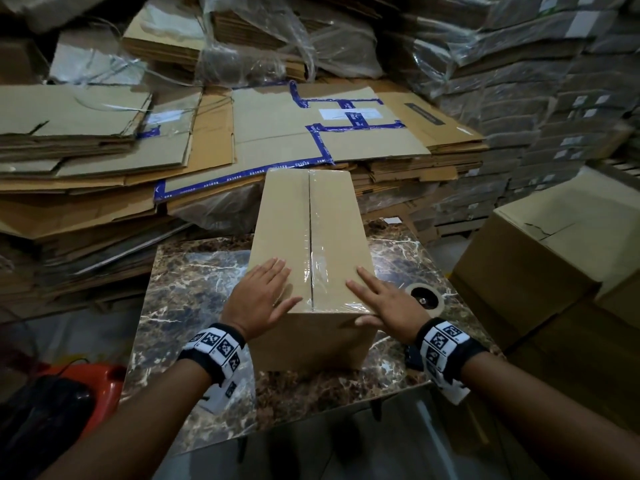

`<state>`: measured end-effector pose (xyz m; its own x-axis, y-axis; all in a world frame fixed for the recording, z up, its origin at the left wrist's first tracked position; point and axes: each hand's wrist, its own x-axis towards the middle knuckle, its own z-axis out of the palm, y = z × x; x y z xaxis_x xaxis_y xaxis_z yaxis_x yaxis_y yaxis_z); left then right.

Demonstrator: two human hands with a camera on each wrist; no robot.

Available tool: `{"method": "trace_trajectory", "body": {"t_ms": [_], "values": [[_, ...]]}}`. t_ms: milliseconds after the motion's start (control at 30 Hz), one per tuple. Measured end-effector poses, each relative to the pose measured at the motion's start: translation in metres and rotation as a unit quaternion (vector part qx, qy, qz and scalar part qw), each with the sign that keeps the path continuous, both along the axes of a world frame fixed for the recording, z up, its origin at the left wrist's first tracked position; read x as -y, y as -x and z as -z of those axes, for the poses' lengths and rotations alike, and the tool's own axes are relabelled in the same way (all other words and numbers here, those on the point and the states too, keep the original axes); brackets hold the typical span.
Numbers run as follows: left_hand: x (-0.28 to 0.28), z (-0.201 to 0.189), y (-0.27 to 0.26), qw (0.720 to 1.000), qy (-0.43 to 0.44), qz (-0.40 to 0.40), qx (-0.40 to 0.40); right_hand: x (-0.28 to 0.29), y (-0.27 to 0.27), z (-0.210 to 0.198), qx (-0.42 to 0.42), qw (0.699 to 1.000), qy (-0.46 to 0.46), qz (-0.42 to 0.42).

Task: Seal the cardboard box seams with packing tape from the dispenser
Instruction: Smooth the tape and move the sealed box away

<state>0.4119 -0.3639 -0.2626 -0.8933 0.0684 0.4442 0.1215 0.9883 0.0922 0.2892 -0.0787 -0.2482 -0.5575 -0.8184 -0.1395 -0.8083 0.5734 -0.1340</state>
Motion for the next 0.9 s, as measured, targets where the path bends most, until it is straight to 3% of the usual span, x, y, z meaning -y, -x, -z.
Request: {"method": "trace_trajectory", "body": {"t_ms": [67,133,200,267,433,533,667,900], "values": [[-0.003,0.005,-0.003,0.993,-0.08,-0.055,-0.066,0.0,-0.004,0.0,0.013,0.999,0.037,0.016],[-0.011,0.017,-0.007,0.959,-0.217,-0.132,-0.124,0.0,-0.007,0.0,0.03,0.997,0.069,0.033],[-0.023,0.028,-0.009,0.89,-0.371,-0.203,-0.172,0.001,-0.009,0.003,0.048,0.993,0.095,0.044],[-0.038,0.03,-0.008,0.825,-0.452,-0.254,-0.224,-0.001,-0.01,0.006,0.057,0.991,0.113,0.053],[-0.05,0.025,0.004,0.732,-0.512,-0.318,-0.319,0.003,-0.01,0.007,0.052,0.992,0.091,0.076],[-0.053,0.035,0.011,0.685,-0.533,-0.366,-0.336,0.002,-0.009,0.008,0.049,0.993,0.082,0.072],[-0.065,0.027,0.022,0.602,-0.594,-0.412,-0.339,0.001,-0.002,0.013,0.018,0.998,0.054,0.042],[-0.073,0.028,0.026,0.575,-0.614,-0.411,-0.352,0.001,0.003,0.009,-0.039,0.999,-0.006,-0.009]]}}
